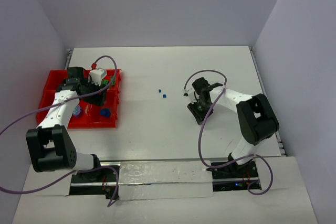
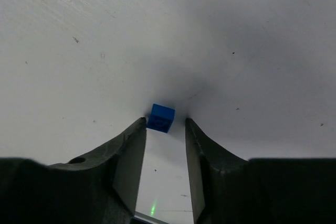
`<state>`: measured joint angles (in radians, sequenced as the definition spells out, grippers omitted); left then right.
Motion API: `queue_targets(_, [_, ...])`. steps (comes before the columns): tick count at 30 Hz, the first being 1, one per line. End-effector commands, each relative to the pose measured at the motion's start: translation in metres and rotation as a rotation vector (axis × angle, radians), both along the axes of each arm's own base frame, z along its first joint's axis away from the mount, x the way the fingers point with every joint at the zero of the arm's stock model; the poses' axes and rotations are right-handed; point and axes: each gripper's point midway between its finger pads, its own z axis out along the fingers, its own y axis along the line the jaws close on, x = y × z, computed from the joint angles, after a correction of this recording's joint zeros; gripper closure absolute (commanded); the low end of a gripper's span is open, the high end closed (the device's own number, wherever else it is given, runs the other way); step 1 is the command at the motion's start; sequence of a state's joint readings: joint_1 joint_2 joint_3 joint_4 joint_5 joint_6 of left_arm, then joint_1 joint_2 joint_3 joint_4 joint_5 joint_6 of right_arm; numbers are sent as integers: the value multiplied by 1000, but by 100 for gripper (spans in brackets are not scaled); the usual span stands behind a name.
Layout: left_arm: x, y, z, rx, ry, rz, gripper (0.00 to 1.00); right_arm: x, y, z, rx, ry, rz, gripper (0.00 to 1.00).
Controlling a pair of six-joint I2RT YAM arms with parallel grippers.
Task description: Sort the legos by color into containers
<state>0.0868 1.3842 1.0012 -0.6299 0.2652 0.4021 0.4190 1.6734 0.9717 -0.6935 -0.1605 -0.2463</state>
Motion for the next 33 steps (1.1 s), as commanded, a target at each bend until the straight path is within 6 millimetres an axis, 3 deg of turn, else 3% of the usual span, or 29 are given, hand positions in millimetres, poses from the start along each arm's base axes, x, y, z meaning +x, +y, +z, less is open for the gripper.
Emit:
queue_targets(1, [16,-1,24,-3,-102,5,27,5,6,-6,-20,-11,-1,60])
queue_targets(3, [17,0,26,-1,-111,9,27,4,7,-7,-24,-9,8,65])
queue_targets(7, [18,-3,34,-10,-136,1,27,4,10,-5,-19,-16,13,93])
queue_targets(9, [18,-16,44,-68,-166,-46,25,5,18,2,25,-20,12,100])
queue_targets(14, [10,-60,76,-280,-259,-194,16,15,54,43,272,-28,32,100])
queue_targets(16, [5,-87,103,-404,-341,-291,12,16,88,84,509,1,97,100])
queue_targets(22, [-18,-150,131,-635,-380,-474,14,-3,147,173,982,160,294,100])
queue_targets(27, [-26,-187,143,-733,-359,-527,17,-10,168,203,1189,327,333,100])
queue_targets(29, [-34,-201,144,-729,-340,-574,18,-13,173,210,1240,356,374,100])
queue_targets(30, [-36,-208,147,-701,-366,-627,19,-22,173,206,1236,464,326,100])
queue_targets(31, [-46,-217,143,-693,-344,-673,20,-18,179,215,1296,361,452,100])
queue_targets(33, [-59,-228,141,-662,-351,-772,23,-29,182,211,1291,556,316,100])
